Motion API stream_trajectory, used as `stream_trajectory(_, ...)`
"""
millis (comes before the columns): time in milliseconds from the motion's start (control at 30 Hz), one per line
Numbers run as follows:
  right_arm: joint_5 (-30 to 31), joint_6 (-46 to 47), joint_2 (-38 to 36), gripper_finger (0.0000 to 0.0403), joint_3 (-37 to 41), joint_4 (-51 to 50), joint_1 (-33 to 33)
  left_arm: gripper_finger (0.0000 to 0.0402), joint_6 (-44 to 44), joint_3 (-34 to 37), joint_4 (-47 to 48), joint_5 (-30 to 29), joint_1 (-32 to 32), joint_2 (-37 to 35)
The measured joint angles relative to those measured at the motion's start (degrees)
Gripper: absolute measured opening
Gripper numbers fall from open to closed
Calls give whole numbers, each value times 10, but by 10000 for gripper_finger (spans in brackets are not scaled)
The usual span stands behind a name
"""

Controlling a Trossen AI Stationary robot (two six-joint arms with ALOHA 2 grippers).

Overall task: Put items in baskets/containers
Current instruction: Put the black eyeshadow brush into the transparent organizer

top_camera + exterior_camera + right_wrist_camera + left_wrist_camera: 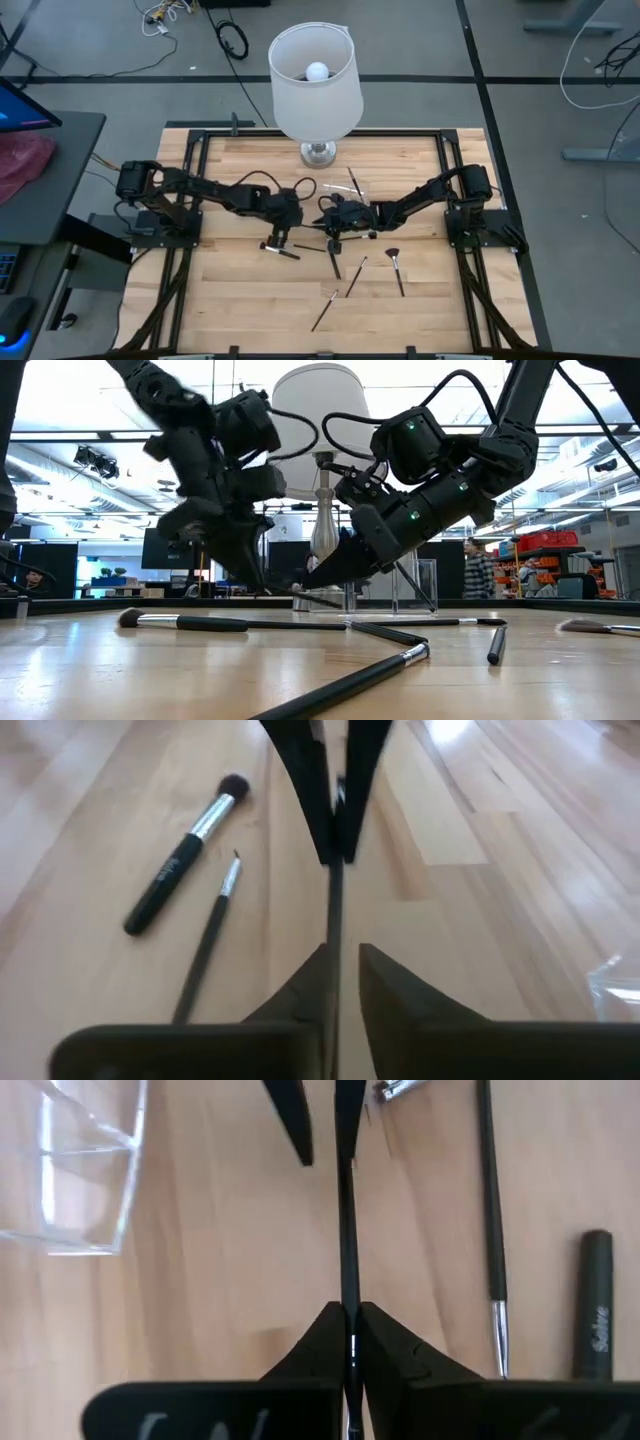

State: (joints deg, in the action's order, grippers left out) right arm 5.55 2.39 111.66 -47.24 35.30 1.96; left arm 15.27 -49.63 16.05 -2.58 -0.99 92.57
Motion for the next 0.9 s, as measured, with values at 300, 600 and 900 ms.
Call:
stream_trajectory(300, 20, -9, 0, 113, 0, 5, 0, 19, 87, -168, 269, -103, 0, 0)
stream_trajectory(600, 13, 26, 0, 122, 1, -24, 2, 23, 330, -321, 405, -289, -2, 0)
stream_trajectory(900, 36, 28, -28, 107, 2, -40, 45, 21, 505, -298, 304, -344, -26, 0)
